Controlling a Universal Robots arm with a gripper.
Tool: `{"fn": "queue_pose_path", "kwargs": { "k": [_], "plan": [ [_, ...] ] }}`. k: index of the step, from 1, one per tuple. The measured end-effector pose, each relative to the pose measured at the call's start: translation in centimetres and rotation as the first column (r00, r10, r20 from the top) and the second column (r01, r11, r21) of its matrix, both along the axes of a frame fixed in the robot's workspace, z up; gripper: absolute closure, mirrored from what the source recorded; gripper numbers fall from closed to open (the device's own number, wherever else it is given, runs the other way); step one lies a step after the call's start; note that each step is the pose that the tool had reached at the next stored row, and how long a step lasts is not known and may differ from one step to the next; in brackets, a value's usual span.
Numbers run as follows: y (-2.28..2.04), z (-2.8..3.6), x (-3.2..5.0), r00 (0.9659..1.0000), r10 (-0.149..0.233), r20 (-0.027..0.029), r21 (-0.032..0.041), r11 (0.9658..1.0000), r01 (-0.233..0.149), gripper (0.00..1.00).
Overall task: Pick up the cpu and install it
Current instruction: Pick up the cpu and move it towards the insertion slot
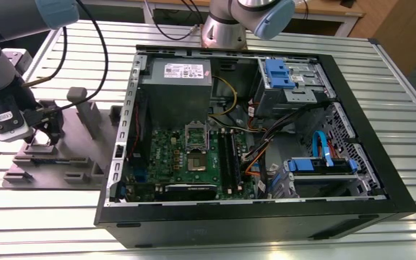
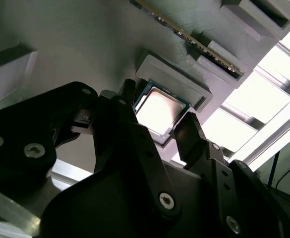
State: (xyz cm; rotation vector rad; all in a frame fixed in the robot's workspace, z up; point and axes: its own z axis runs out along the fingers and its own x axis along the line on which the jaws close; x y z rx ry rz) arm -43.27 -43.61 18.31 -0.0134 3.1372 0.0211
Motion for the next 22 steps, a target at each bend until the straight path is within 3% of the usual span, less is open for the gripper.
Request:
{"fn": "queue_pose_path", "kwargs": {
  "k": [9,11,12,22],
  "plan": [
    [0.00,-0.01,0.00,1.0000,0.000,0.0000,0.0000,1.0000,0.000,0.41],
    [0.00,-0.01,0.00,1.0000,0.000,0.0000,0.0000,1.0000,0.000,0.42],
    [0.00,-0.01,0.00,1.0000,0.000,0.0000,0.0000,1.0000,0.000,0.49],
    [0.00,-0.02,0.00,1.0000,0.000,0.0000,0.0000,1.0000,0.000,0.53]
  ]
}}
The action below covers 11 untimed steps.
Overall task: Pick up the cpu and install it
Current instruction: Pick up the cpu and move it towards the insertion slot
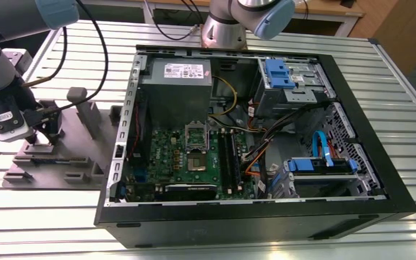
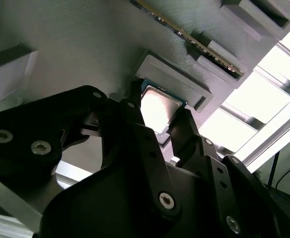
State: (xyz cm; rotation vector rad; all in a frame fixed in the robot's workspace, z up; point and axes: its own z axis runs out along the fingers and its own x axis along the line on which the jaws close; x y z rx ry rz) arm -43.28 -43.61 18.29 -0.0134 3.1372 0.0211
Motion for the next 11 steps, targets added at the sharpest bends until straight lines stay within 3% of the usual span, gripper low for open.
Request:
{"fn": "queue_pose_path", "kwargs": {
  "k": [8,11],
  "plan": [
    [0.00,0.03,0.01,1.0000,0.000,0.0003,0.0002,1.0000,0.000,0.53],
    [0.00,0.53,0.00,1.0000,0.000,0.0001,0.0001,1.0000,0.000,0.53]
  ]
}}
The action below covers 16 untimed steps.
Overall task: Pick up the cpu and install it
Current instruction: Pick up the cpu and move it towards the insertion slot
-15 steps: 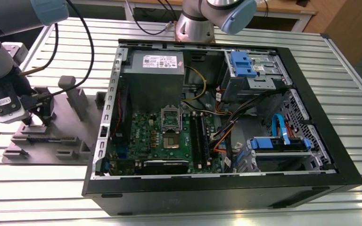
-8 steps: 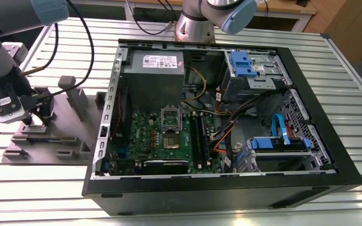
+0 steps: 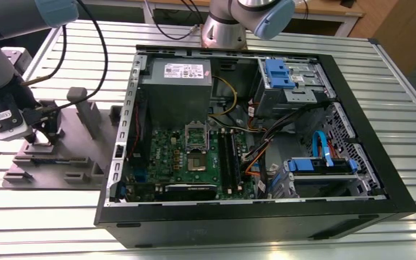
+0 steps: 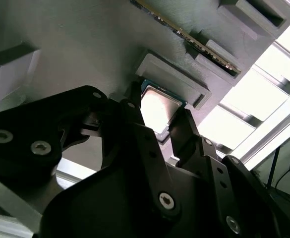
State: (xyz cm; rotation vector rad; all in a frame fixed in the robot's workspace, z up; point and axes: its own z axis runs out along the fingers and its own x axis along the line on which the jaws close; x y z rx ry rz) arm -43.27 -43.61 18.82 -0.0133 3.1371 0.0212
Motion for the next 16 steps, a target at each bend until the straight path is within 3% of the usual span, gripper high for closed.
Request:
{"fn": "queue_pose_path", "kwargs": {
  "k": [8,16],
  "plan": [
    [0.00,0.96,0.00,1.0000,0.000,-0.0001,-0.0001,1.0000,0.000,0.53],
    [0.00,0.97,-0.06,1.0000,0.000,-0.0001,-0.0001,1.0000,0.000,0.53]
  ]
}}
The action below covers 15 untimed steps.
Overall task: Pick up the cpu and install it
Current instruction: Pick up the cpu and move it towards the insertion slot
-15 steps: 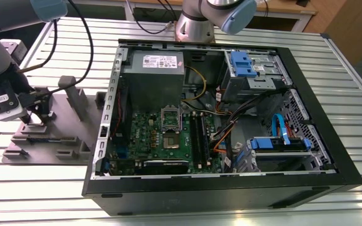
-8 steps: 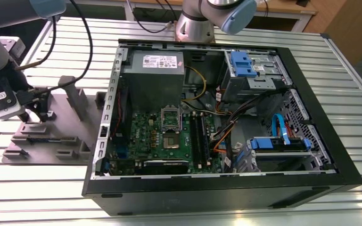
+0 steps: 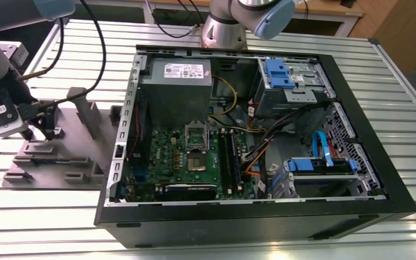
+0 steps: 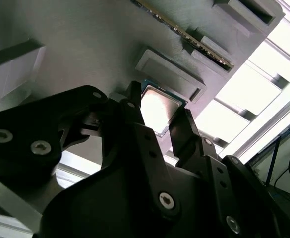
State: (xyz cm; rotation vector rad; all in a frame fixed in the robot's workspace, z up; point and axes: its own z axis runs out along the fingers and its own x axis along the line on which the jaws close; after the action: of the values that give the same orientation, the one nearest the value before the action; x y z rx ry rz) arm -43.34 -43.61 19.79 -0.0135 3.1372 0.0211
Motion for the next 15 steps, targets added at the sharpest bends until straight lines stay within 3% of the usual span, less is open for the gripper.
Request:
{"fn": "queue_pose_path", "kwargs": {
  "k": [6,15],
  "plan": [
    [0.00,-0.03,-0.02,1.0000,0.000,0.0001,0.0001,1.0000,0.000,0.53],
    [0.00,-0.89,-0.11,1.0000,0.000,-0.0001,-0.0001,1.0000,0.000,0.53]
  ]
}}
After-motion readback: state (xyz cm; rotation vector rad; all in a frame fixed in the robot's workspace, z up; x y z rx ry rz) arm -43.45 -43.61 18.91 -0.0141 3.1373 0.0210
